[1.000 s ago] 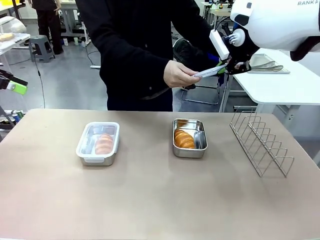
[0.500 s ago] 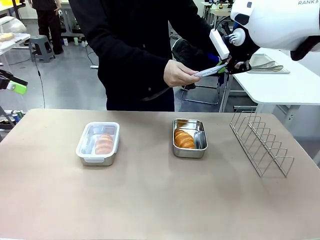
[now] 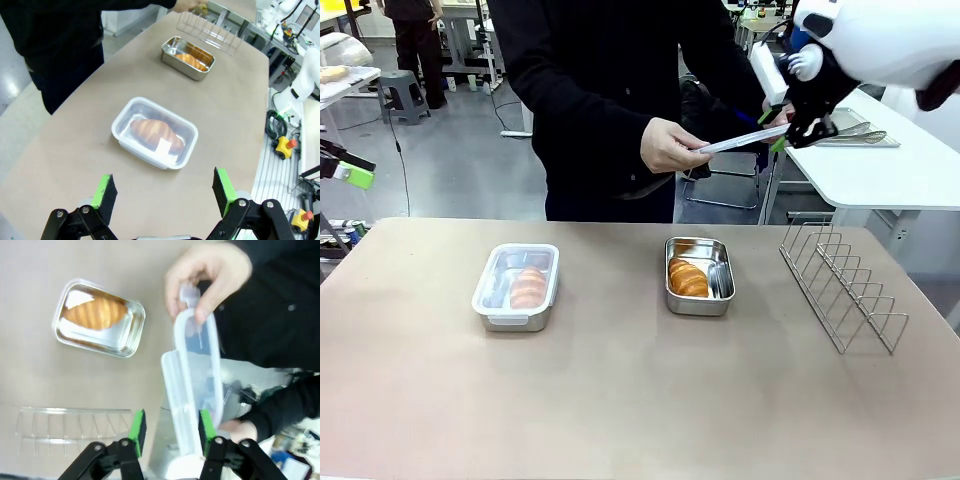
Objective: Place the bread in airtight containers.
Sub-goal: Release when the human grabs the Airtight Container lid.
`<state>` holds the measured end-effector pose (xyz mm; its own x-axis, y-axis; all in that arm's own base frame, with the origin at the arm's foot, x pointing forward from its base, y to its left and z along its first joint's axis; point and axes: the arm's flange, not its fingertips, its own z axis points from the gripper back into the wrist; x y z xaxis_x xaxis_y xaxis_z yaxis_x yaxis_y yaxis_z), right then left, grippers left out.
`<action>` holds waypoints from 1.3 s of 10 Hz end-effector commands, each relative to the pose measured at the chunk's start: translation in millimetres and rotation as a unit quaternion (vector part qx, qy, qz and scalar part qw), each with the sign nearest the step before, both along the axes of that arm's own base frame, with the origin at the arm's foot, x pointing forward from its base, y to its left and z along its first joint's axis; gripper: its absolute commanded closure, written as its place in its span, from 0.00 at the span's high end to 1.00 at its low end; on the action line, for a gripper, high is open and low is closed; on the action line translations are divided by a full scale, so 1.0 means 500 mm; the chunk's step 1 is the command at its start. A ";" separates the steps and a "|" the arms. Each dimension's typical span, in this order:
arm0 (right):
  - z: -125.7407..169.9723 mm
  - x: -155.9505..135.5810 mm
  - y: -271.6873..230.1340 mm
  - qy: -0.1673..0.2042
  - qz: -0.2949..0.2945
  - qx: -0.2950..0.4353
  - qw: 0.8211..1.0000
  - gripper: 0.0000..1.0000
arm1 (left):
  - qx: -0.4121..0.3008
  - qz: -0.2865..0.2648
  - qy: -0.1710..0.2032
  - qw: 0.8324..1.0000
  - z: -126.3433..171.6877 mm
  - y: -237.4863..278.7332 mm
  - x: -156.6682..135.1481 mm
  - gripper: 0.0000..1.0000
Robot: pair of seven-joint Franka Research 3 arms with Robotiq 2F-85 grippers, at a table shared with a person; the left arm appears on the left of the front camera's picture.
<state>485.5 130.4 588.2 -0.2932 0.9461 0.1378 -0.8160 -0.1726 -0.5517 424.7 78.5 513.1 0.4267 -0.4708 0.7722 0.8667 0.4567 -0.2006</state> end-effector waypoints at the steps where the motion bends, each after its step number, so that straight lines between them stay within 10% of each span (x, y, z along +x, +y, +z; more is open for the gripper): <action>1: 0.039 -0.017 -0.090 0.073 -0.075 0.165 0.981 0.94 | -0.002 -0.007 -0.006 1.000 0.001 -0.002 -0.002 1.00; 3: 0.016 -0.036 -0.228 0.156 -0.114 0.309 0.931 1.00 | -0.002 -0.007 -0.006 1.000 0.001 -0.002 -0.002 1.00; 7: -0.105 -0.113 -0.454 0.190 -0.167 0.460 0.851 1.00 | -0.002 -0.007 -0.006 1.000 0.001 -0.002 -0.002 1.00; 12: -0.122 -0.144 -0.507 0.139 -0.202 0.477 0.844 1.00 | -0.002 -0.007 -0.006 1.000 0.001 -0.002 -0.002 1.00; 13: -0.144 -0.149 -0.515 0.204 -0.179 0.481 0.834 1.00 | -0.002 -0.007 -0.006 1.000 0.001 -0.002 -0.002 1.00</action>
<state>412.1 -127.0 522.6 0.2341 0.3696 0.8992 -0.8622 0.5063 0.0163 424.5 78.9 513.1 0.4273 -0.4703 0.7721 0.8663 0.4573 -0.2009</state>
